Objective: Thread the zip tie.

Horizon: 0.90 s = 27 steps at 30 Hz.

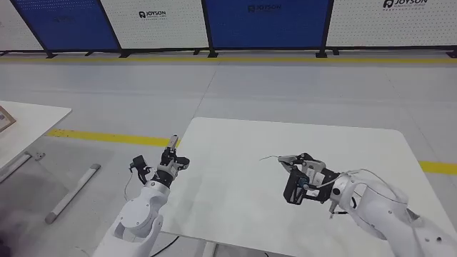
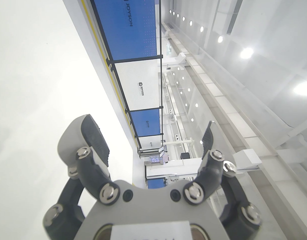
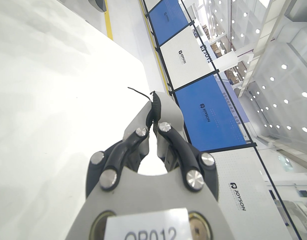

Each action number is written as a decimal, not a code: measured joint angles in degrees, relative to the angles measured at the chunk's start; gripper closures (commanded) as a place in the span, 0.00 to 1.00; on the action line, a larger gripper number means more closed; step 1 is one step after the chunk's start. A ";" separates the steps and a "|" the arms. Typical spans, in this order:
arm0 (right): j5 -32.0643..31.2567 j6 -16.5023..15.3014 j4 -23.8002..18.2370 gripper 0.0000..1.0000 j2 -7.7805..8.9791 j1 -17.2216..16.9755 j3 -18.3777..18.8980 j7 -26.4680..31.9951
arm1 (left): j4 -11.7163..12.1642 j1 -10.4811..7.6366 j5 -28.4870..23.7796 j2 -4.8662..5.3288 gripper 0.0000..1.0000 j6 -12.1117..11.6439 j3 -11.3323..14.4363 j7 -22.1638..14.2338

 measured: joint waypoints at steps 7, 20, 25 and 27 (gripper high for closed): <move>-0.01 0.00 -0.11 1.00 0.00 -0.06 0.07 0.08 | 0.00 0.00 0.00 0.00 0.00 0.00 0.00 0.00; 0.04 -0.01 9.32 1.00 -0.01 -0.16 2.33 -23.55 | 0.00 0.00 0.00 0.00 0.00 0.00 0.00 0.00; 1.96 0.00 16.62 1.00 -0.57 0.98 -0.83 -35.70 | 0.00 0.00 0.00 0.00 0.00 0.00 0.00 0.00; 3.02 0.00 19.72 1.00 -1.08 2.61 -3.69 -39.75 | 0.00 0.00 0.00 0.00 0.00 0.00 0.00 0.00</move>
